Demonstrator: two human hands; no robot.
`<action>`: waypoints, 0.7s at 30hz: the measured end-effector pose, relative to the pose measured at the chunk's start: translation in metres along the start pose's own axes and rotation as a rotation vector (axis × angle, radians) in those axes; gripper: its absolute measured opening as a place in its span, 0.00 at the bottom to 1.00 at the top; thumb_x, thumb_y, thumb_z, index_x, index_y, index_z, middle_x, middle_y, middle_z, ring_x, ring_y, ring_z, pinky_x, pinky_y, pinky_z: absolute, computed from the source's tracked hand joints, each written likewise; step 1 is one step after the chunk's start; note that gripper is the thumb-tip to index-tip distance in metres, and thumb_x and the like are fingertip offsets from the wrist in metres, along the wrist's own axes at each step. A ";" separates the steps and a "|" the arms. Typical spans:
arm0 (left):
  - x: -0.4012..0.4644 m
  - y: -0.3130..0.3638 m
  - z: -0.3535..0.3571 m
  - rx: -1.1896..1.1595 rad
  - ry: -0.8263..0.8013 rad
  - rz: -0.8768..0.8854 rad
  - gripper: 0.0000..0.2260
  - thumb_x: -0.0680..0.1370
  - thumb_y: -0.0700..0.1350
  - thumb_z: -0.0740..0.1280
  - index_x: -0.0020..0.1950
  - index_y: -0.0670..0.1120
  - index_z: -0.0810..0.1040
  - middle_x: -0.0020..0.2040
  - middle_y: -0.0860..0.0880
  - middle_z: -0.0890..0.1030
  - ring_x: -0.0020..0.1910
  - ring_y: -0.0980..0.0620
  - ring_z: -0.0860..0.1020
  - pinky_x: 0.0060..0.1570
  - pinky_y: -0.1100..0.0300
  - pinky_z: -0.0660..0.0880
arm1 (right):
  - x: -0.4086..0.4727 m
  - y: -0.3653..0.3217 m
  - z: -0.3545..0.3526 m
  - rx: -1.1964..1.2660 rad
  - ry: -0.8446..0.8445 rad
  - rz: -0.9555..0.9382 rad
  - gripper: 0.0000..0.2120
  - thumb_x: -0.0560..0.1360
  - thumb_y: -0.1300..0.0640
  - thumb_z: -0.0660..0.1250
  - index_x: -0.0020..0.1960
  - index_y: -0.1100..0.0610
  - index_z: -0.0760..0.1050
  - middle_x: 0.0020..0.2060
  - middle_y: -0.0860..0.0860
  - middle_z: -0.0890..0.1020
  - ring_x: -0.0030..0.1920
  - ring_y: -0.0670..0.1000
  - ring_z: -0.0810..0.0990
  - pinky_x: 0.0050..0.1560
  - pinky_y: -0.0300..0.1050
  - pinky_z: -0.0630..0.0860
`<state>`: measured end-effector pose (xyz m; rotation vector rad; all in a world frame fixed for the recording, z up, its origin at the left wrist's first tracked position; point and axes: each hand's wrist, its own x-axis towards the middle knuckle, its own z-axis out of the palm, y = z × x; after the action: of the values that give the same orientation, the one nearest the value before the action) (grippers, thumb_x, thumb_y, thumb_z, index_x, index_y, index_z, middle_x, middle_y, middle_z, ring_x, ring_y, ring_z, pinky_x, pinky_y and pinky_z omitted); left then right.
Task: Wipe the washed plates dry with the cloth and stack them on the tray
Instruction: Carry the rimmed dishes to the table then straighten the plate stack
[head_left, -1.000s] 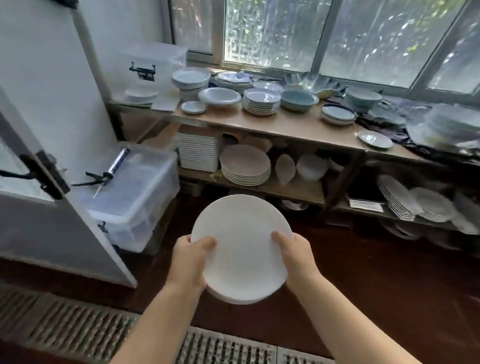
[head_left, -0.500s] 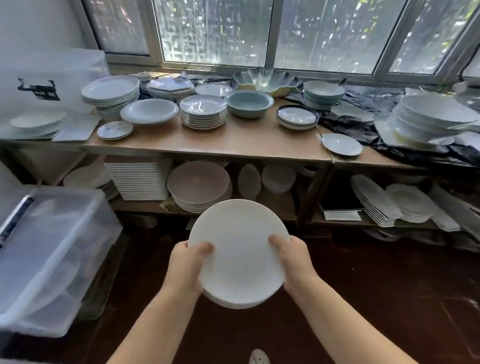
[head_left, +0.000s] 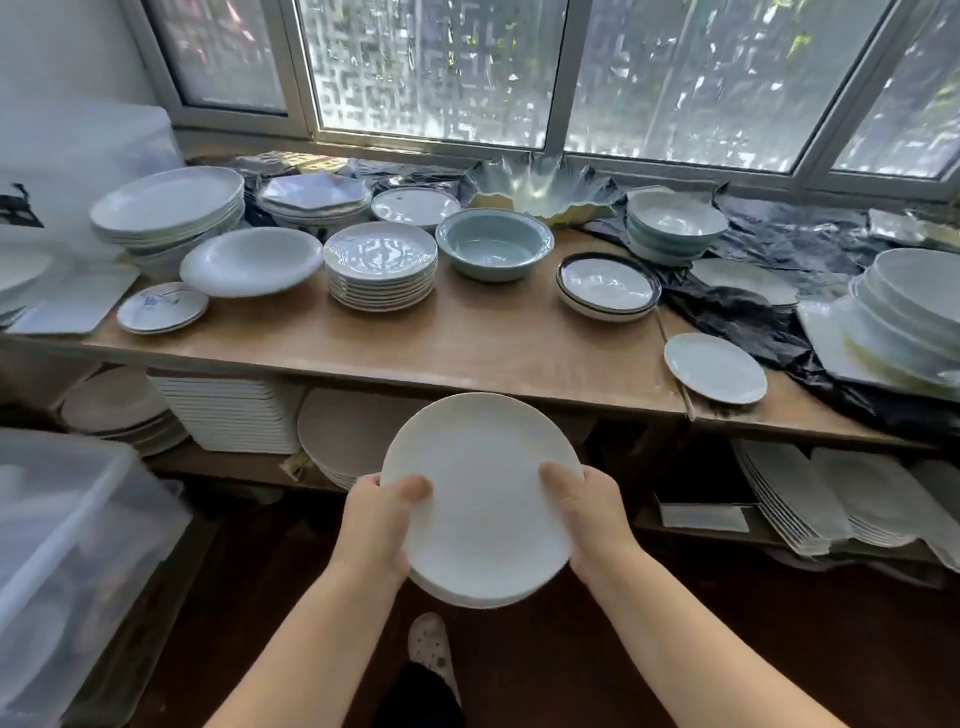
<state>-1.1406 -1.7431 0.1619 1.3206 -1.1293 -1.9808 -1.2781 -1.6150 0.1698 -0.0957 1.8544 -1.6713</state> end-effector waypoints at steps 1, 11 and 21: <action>0.016 0.006 0.008 -0.004 0.008 -0.005 0.14 0.73 0.34 0.67 0.58 0.36 0.72 0.50 0.36 0.80 0.46 0.36 0.80 0.38 0.49 0.79 | 0.017 -0.006 0.004 -0.008 0.003 -0.003 0.03 0.73 0.62 0.66 0.43 0.62 0.77 0.37 0.57 0.84 0.38 0.58 0.83 0.38 0.56 0.81; 0.190 0.079 0.079 0.076 -0.066 -0.033 0.10 0.73 0.37 0.68 0.50 0.47 0.71 0.48 0.43 0.79 0.44 0.42 0.80 0.29 0.55 0.76 | 0.188 -0.064 0.058 -0.068 0.053 -0.022 0.04 0.75 0.59 0.65 0.45 0.55 0.79 0.39 0.53 0.84 0.40 0.55 0.83 0.34 0.49 0.81; 0.312 0.087 0.134 0.150 -0.008 -0.167 0.15 0.72 0.37 0.69 0.56 0.45 0.70 0.48 0.42 0.79 0.44 0.40 0.80 0.33 0.49 0.78 | 0.323 -0.076 0.073 -0.184 0.108 0.072 0.05 0.73 0.60 0.66 0.42 0.61 0.80 0.43 0.62 0.83 0.43 0.62 0.82 0.42 0.60 0.80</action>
<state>-1.3923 -1.9805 0.1054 1.5287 -1.2274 -2.0536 -1.5263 -1.8396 0.1114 -0.0151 2.0655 -1.4811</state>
